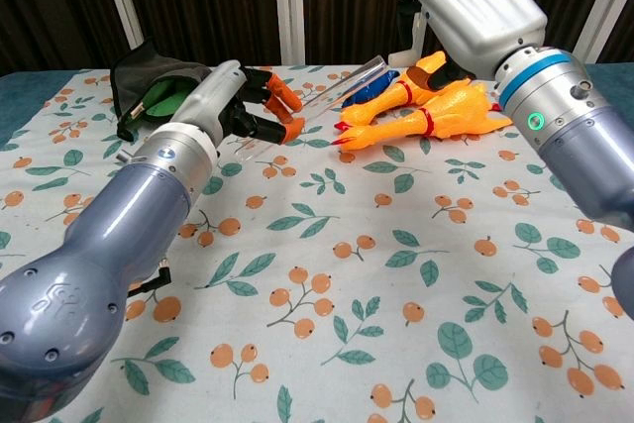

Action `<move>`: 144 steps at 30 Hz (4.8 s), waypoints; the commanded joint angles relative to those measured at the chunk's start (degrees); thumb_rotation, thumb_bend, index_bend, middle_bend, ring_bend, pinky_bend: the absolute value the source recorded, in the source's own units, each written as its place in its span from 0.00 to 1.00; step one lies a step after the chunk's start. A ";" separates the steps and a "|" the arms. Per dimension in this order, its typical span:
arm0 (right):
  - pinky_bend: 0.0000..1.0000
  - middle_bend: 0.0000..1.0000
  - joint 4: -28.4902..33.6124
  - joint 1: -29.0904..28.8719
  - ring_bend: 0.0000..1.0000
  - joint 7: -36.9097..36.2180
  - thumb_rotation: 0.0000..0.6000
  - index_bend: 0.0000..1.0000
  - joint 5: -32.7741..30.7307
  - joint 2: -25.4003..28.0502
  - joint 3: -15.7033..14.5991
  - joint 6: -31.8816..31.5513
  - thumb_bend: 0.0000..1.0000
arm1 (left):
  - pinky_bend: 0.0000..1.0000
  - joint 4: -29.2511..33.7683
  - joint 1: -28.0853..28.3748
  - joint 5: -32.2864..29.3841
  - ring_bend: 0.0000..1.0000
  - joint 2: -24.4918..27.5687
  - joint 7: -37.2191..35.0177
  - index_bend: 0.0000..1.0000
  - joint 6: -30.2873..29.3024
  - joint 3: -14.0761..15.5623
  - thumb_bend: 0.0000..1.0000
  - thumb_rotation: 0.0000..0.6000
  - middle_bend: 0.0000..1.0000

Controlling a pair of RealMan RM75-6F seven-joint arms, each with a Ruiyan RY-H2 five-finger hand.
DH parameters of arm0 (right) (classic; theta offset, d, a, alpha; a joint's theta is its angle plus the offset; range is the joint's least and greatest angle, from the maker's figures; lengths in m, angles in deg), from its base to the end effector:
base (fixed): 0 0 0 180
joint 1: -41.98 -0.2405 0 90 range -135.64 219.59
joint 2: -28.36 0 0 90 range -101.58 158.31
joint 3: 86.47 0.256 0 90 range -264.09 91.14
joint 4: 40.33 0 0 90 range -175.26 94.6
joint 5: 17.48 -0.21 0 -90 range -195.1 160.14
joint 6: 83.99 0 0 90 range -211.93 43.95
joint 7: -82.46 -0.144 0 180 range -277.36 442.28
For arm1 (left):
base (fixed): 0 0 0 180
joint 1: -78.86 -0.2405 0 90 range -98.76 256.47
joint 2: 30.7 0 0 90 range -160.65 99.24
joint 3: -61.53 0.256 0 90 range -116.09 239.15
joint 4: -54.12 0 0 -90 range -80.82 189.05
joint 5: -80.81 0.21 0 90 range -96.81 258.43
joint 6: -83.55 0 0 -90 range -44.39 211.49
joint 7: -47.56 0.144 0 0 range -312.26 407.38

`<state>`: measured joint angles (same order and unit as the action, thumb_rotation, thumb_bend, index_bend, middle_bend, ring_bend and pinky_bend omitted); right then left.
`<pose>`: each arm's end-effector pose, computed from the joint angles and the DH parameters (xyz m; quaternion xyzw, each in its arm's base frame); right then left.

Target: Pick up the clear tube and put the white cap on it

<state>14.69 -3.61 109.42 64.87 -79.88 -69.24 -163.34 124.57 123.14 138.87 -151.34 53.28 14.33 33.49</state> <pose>-0.1069 -0.3781 -0.0135 0.6463 -0.1152 0.4836 0.5789 -0.0576 0.3429 -0.0912 -0.4655 -0.5796 -0.5618 0.3629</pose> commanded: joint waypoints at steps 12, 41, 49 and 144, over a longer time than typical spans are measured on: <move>0.00 0.18 0.72 0.25 0.05 0.25 1.00 0.60 -0.24 0.19 -0.18 0.02 0.39 | 0.00 0.45 0.13 -0.79 0.11 -0.48 0.64 0.60 -0.15 -0.57 0.66 1.00 0.64; 0.00 0.18 1.48 0.72 0.05 -0.03 1.00 0.60 -0.22 0.55 -0.62 0.01 0.39 | 0.00 0.20 1.10 -1.93 0.11 -1.92 1.58 0.60 -0.09 -1.63 0.66 1.00 0.64; 0.00 0.18 1.29 0.80 0.05 -0.28 1.00 0.60 0.13 0.55 -0.98 0.01 0.39 | 0.00 0.04 1.86 -2.51 0.11 -2.48 2.22 0.60 0.26 -2.25 0.66 1.00 0.64; 0.00 0.02 16.99 7.52 0.00 8.55 1.00 0.00 -5.14 10.42 -1.40 1.17 0.39 | 0.00 5.29 -7.74 2.26 0.02 13.08 5.51 0.30 6.03 11.33 0.26 1.00 0.25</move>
<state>30.85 3.52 117.45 60.03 -69.90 -70.58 -161.98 128.56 115.87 142.07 -139.42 57.59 20.24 44.96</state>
